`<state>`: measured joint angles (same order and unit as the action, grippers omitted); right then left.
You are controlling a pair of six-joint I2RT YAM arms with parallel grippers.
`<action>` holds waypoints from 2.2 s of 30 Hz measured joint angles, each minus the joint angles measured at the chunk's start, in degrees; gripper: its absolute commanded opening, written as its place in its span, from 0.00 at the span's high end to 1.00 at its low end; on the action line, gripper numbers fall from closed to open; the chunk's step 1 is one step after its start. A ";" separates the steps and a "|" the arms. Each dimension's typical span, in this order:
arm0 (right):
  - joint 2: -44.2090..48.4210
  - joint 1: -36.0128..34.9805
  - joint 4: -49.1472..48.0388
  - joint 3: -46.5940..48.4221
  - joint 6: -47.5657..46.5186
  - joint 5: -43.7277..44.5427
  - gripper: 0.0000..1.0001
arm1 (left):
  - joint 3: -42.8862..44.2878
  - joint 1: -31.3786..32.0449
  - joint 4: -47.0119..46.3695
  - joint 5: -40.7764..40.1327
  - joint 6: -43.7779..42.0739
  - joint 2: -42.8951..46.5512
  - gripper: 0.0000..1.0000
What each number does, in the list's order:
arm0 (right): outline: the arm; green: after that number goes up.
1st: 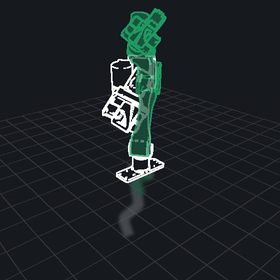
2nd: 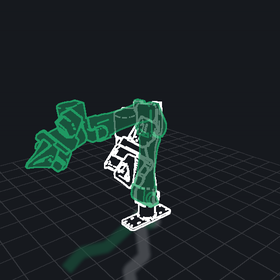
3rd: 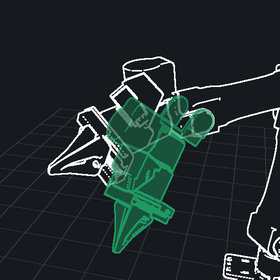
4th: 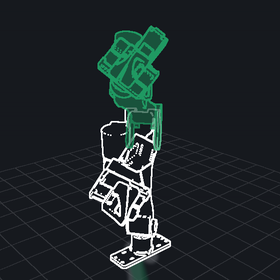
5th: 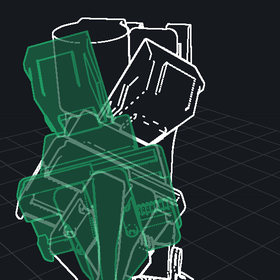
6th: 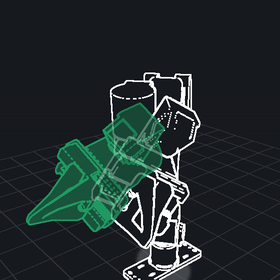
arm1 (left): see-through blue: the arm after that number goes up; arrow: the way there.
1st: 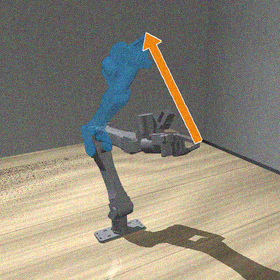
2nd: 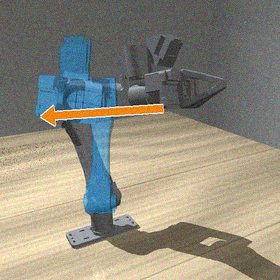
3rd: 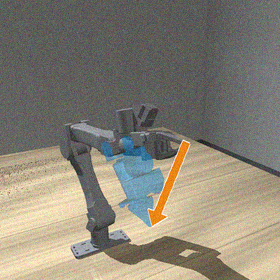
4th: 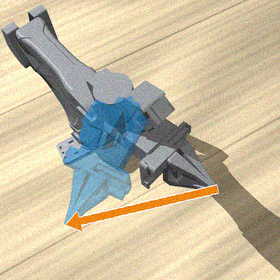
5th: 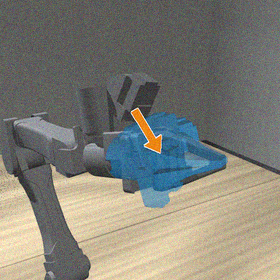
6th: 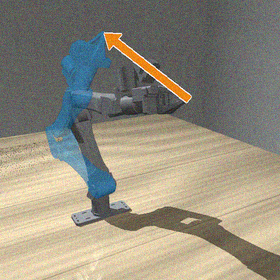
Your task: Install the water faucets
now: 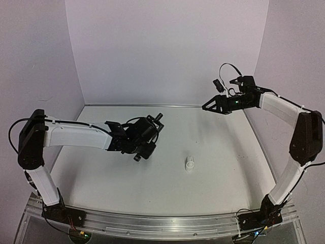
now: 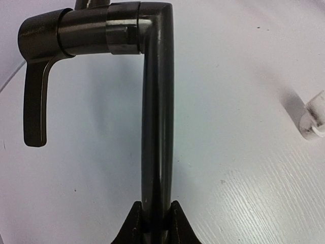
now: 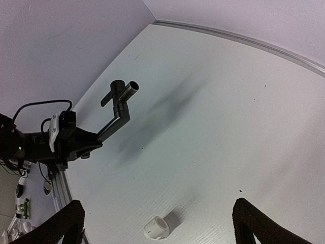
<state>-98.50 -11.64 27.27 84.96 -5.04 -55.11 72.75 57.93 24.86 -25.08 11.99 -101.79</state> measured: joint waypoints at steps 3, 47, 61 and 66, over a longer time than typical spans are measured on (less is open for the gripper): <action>-1.52 -0.32 -0.97 0.94 3.50 -3.16 0.02 | -3.47 2.87 -5.53 -1.51 -4.53 2.26 1.00; -0.90 -14.39 -1.14 0.12 3.50 -10.52 0.99 | -11.73 13.37 -32.28 -7.98 -29.90 5.85 1.00; -0.37 -14.80 -1.08 0.58 3.79 -8.64 1.00 | -9.76 13.76 -28.66 -10.34 -27.72 5.52 0.45; -0.35 -14.80 -0.44 0.92 3.76 -7.27 1.00 | -8.89 13.53 -27.94 -9.26 -24.38 6.31 0.17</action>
<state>-98.85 -26.44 26.83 85.87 -1.28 -62.37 63.86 71.46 -3.08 -34.33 -12.39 -95.49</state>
